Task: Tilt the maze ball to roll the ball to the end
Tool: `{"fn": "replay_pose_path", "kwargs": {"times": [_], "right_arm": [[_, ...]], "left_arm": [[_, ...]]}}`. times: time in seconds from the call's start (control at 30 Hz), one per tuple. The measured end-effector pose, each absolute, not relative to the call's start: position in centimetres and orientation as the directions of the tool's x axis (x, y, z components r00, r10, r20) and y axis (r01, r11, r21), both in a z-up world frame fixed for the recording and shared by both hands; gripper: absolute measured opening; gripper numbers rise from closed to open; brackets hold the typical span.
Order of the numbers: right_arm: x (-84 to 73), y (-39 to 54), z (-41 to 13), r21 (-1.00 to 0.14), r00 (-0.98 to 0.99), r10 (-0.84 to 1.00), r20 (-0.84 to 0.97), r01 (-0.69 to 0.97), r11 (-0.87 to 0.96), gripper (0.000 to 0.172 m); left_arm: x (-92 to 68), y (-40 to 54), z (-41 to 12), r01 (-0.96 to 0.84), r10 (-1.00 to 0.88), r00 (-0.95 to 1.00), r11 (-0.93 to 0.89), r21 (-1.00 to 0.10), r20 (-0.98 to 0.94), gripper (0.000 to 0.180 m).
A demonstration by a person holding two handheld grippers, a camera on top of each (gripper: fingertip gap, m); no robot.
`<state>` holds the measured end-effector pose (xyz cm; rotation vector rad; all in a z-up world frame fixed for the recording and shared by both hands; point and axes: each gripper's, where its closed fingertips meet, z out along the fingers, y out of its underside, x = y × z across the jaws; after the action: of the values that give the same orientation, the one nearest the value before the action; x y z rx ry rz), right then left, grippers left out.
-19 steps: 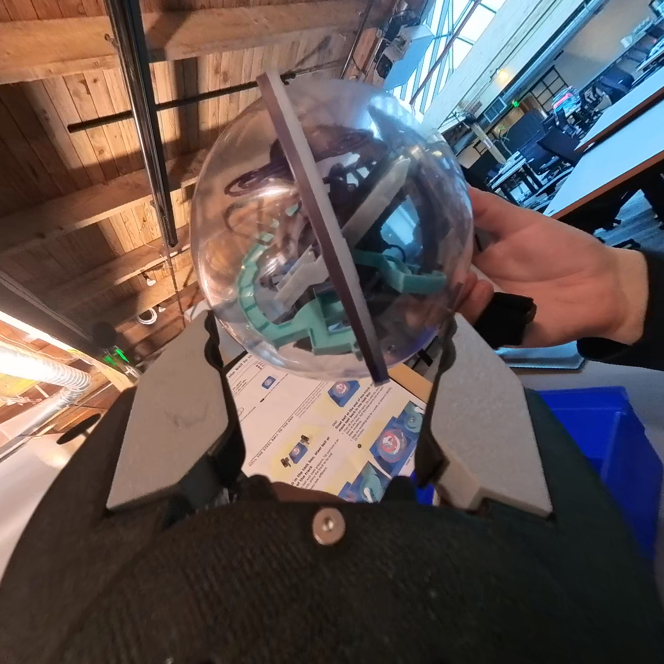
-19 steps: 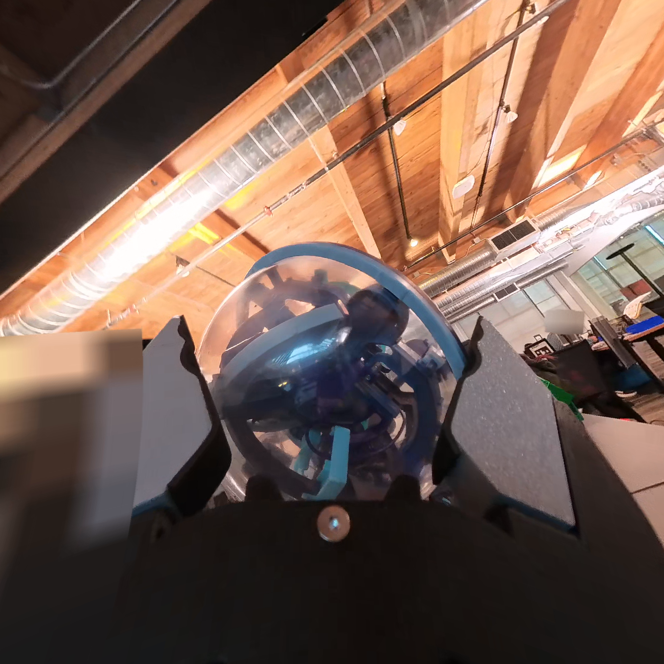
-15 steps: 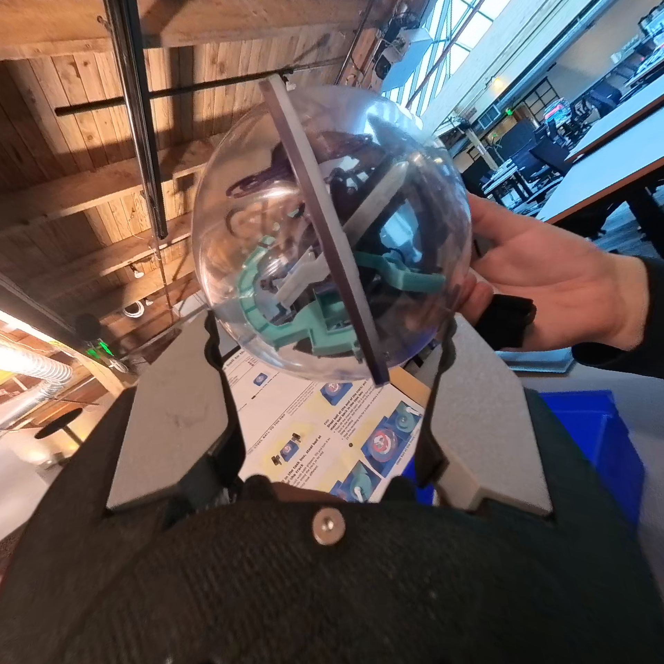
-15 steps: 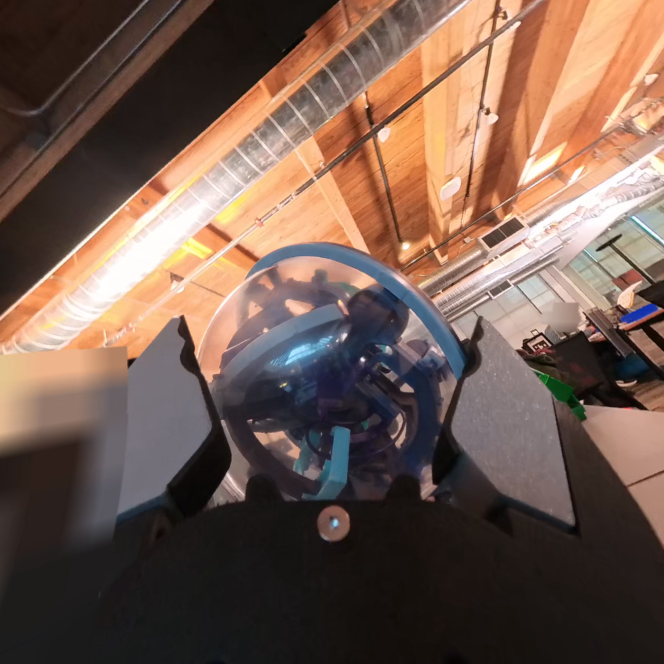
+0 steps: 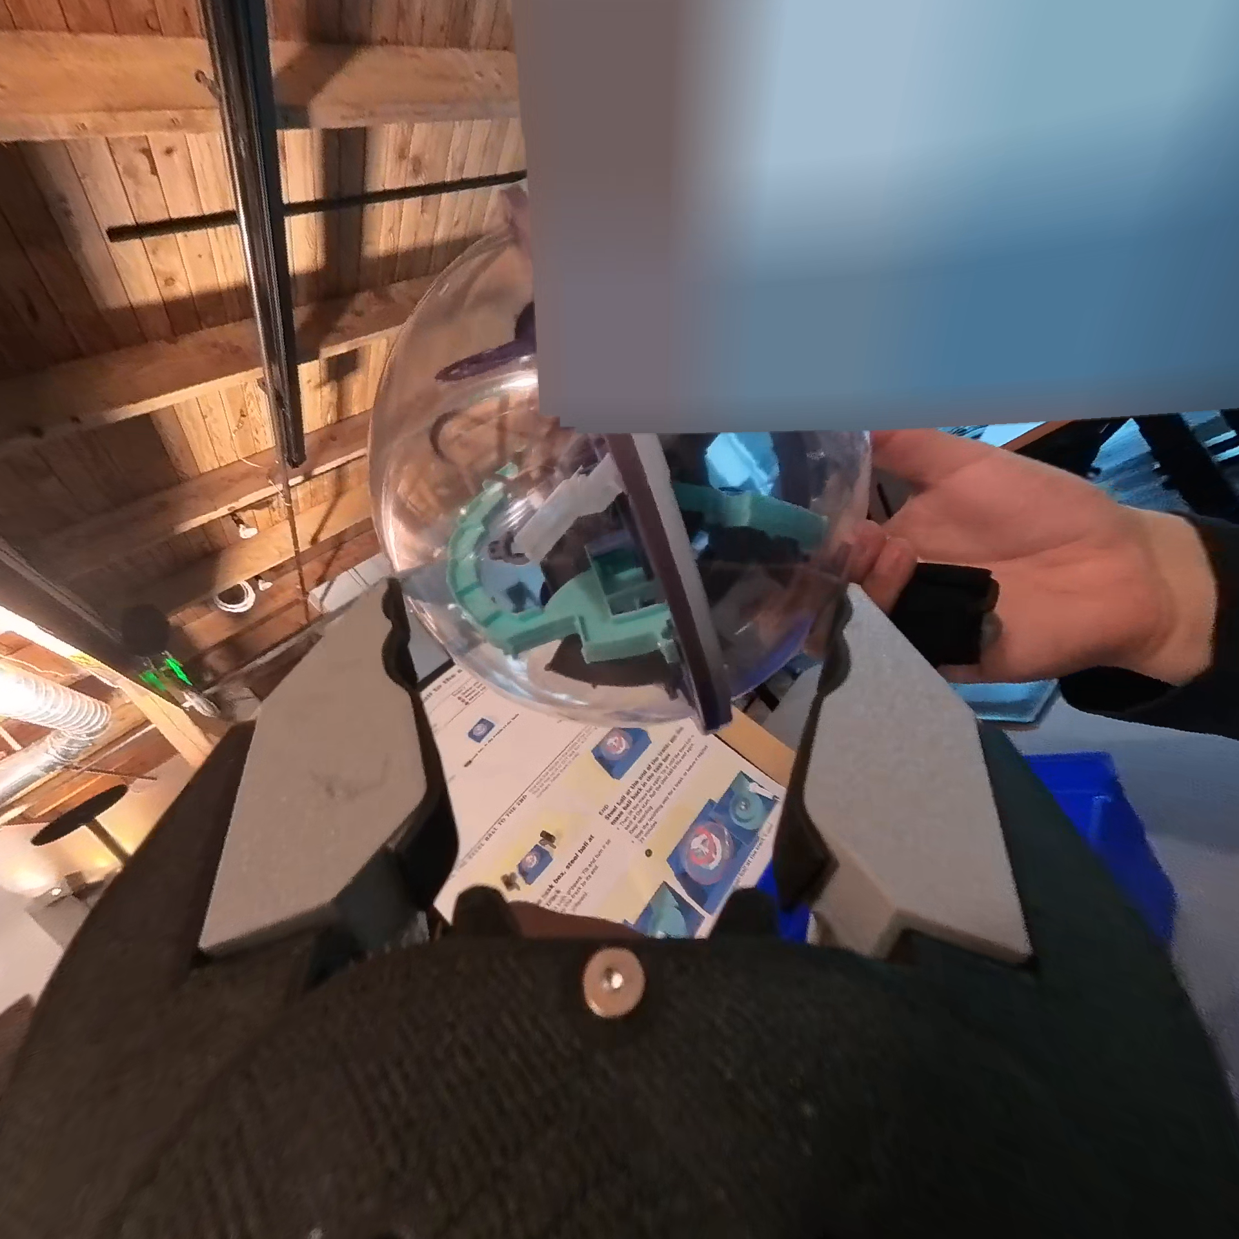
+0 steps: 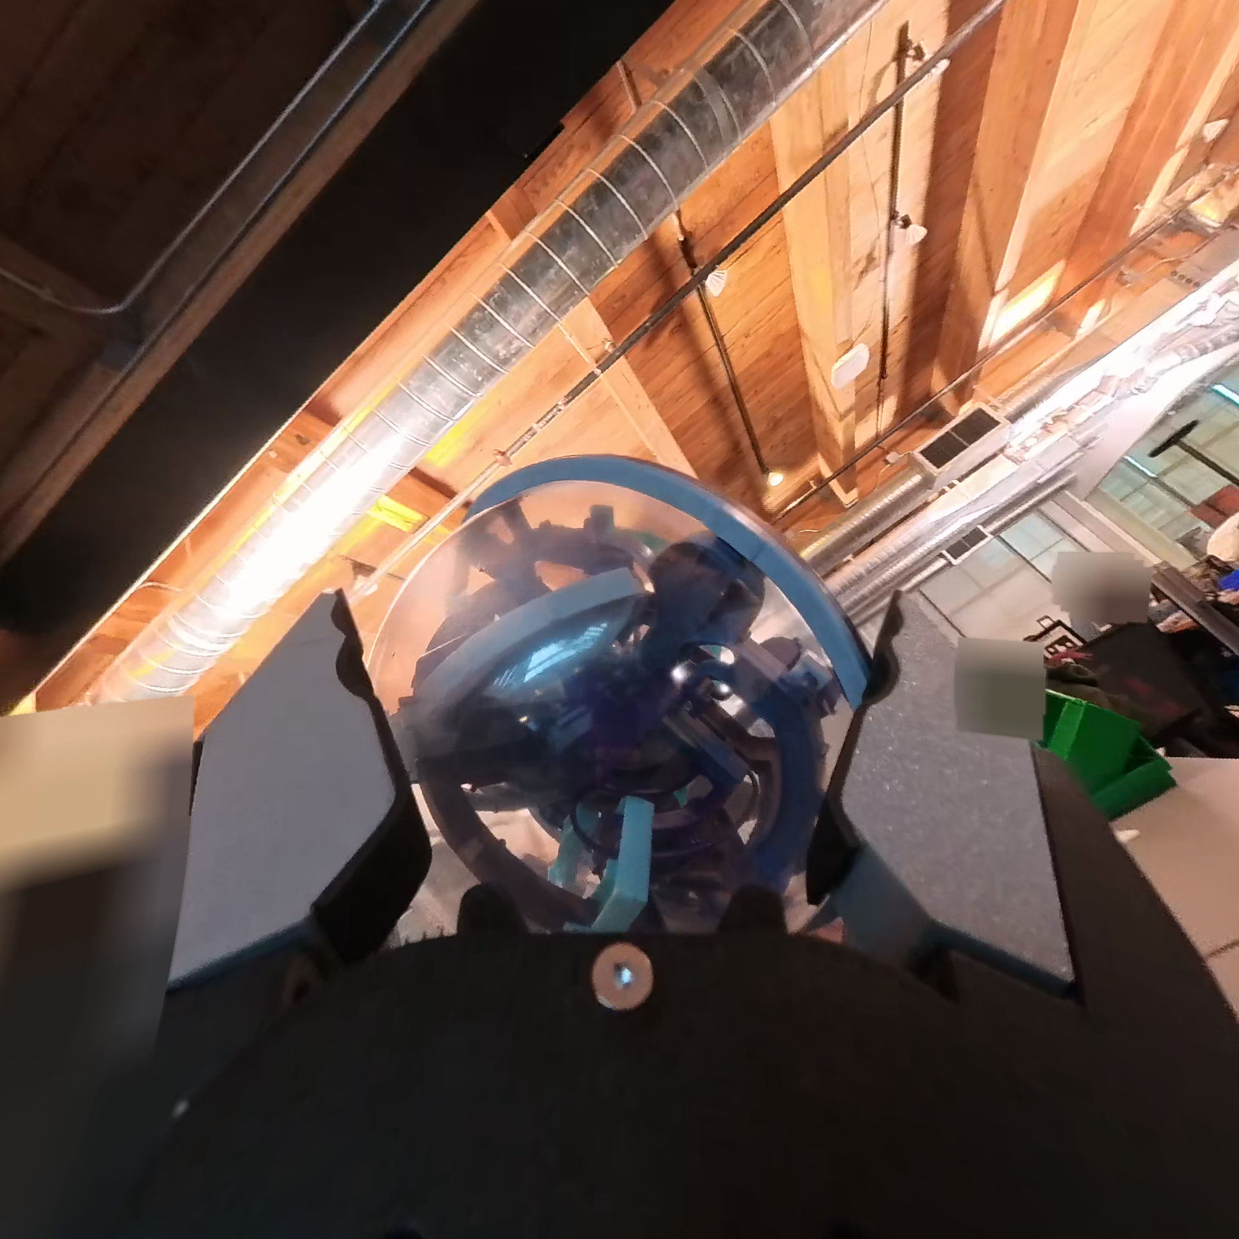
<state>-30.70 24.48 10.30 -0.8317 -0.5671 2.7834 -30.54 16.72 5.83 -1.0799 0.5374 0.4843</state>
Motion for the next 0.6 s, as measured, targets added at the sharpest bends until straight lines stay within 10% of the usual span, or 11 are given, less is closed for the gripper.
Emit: {"fn": "replay_pose_path", "kwargs": {"times": [0.6], "right_arm": [[-25.4, 22.8, 12.1, -0.480, -0.956, 0.278, -0.093, -0.202, -0.854, 0.132]], "left_arm": [[-27.8, 15.6, 6.1, -0.829, 0.336, 0.540, 0.369, -0.420, -0.771, 0.121]]}}
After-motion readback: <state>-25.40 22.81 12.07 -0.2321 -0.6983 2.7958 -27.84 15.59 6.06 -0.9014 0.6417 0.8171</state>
